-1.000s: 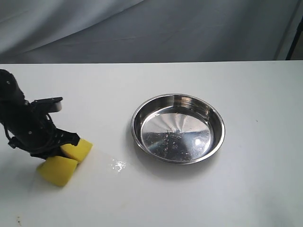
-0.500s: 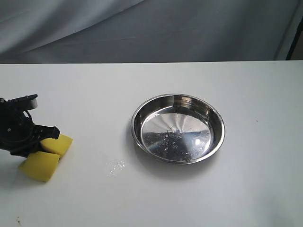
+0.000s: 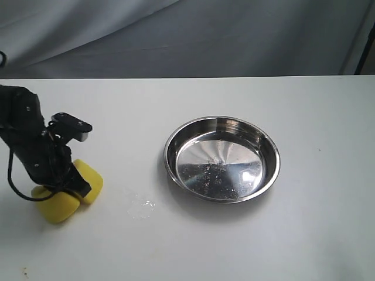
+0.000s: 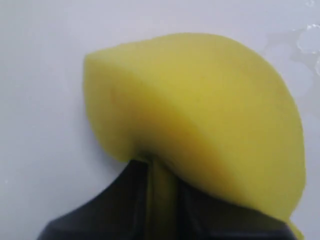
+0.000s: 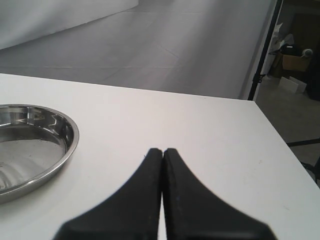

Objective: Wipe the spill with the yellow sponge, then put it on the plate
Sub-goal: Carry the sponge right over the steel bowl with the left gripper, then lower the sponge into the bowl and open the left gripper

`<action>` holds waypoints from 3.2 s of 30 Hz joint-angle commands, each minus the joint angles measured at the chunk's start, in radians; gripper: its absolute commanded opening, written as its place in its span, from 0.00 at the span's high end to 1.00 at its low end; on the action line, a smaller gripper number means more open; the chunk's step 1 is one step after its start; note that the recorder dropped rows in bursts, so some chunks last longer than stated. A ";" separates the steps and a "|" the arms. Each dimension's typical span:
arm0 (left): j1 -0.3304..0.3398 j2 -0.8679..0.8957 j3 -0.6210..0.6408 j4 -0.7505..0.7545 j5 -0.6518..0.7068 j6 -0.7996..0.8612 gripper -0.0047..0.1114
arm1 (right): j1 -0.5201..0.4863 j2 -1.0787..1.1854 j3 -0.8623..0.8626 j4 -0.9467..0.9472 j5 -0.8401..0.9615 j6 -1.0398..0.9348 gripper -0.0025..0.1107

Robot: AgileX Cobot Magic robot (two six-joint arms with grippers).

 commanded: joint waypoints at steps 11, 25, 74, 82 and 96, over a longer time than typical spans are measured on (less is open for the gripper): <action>-0.202 0.033 0.003 -0.385 -0.036 0.236 0.96 | 0.003 0.003 0.003 0.007 -0.008 0.002 0.98; -0.203 -0.195 -0.051 -1.116 -0.046 0.900 0.96 | 0.003 0.003 0.003 0.007 -0.008 0.002 0.98; -0.254 0.395 -0.627 -0.524 0.007 0.617 0.96 | 0.003 0.003 0.003 0.007 -0.008 0.002 0.98; -0.163 0.313 -0.627 -0.488 0.147 0.557 0.95 | 0.003 0.003 0.003 0.007 -0.008 0.002 0.98; -0.191 0.290 -0.627 -0.701 0.211 0.625 0.06 | 0.003 0.003 0.003 0.007 -0.008 0.002 0.98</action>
